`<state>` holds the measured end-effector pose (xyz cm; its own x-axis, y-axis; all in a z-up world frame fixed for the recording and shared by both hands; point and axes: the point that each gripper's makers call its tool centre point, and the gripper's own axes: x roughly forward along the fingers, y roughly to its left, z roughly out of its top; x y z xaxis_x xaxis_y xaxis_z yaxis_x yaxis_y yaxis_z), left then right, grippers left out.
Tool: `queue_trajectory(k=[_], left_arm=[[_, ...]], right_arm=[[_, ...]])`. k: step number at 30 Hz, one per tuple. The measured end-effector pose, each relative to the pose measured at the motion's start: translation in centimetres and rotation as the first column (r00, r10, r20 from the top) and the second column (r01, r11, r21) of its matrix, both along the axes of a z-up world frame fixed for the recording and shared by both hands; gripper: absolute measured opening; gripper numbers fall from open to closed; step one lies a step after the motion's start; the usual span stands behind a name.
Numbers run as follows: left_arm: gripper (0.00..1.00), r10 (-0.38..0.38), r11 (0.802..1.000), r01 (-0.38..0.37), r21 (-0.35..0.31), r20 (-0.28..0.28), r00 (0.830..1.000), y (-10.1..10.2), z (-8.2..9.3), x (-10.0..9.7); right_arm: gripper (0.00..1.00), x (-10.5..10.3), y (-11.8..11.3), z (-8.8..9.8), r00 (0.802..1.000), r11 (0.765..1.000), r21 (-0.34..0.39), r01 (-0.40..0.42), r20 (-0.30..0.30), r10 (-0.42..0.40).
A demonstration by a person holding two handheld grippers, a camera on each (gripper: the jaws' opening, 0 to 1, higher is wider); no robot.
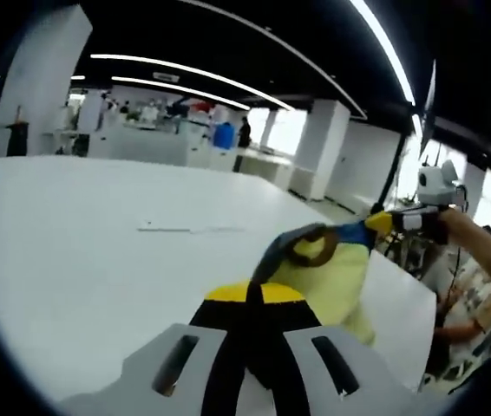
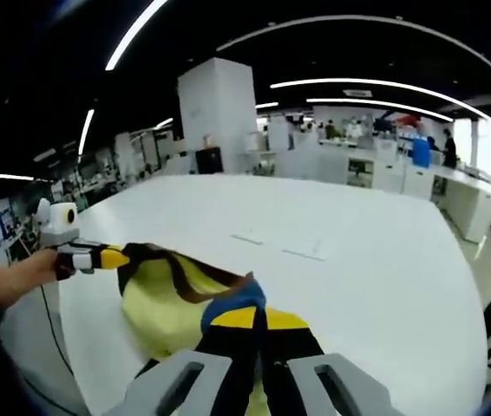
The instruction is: Fold the garment on the visible template until the final outline fits inside the template.
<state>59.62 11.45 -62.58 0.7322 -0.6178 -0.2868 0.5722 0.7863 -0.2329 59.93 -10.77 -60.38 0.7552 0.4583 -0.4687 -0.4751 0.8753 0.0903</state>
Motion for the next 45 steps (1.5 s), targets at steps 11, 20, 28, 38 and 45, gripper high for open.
queue_trajectory(k=[11,20,28,38,45], left_arm=[[0.00,0.038,0.999,-0.039,0.010,0.055,0.998,0.0,1.7,5.2],[0.00,0.138,0.990,-0.139,0.031,0.045,0.989,0.5,-0.3,10.1],[0.00,0.204,0.972,-0.207,0.112,0.039,0.978,0.7,-4.6,14.0],[0.00,0.205,0.969,-0.202,0.141,-0.010,0.979,-0.1,-9.2,16.4],[0.02,0.192,0.954,-0.186,0.236,-0.002,0.981,-0.1,-10.6,17.0]], right_arm=[[0.00,6.0,0.2,-0.1,0.996,0.997,0.055,0.062,0.059,-0.065],[0.00,10.3,-0.8,-3.4,0.983,0.983,0.049,0.176,0.045,-0.178],[0.00,14.3,-2.2,-7.8,0.962,0.962,0.010,0.274,0.020,-0.274],[0.00,15.9,-2.5,-12.8,0.947,0.949,-0.005,0.314,-0.074,-0.313],[0.00,16.6,-2.7,-14.3,0.951,0.958,-0.051,0.284,-0.109,-0.288]])
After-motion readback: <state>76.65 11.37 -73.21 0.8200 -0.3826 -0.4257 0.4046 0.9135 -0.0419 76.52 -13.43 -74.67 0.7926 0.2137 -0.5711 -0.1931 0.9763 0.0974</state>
